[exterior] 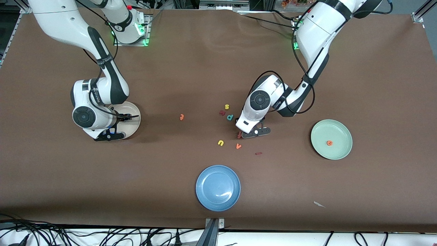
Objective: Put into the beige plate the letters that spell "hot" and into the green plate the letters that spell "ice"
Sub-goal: 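Release the o onto the beige plate while the left gripper grasps c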
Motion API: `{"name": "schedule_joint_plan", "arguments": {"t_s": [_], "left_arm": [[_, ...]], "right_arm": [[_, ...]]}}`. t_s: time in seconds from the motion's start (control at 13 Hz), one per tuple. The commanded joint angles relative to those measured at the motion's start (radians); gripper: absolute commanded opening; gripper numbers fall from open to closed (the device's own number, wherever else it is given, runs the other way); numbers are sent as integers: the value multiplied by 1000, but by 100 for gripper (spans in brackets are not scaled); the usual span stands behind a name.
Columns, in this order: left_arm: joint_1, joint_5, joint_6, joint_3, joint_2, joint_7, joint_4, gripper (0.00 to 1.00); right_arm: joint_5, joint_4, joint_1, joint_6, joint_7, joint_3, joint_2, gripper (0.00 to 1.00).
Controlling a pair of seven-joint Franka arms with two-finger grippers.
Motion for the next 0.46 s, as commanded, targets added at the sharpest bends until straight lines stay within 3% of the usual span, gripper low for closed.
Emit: {"name": "schedule_joint_plan", "arguments": {"t_s": [0.0,0.38], "left_arm": [[-9,26,-2,9,35,-20,46,43],[-9,28,-1,11,38,-26,46,34]], "right_arm": [[94,39,-2,-8,23,51,-19,99],[97,71,62,19,296,131,-14,99]]}}
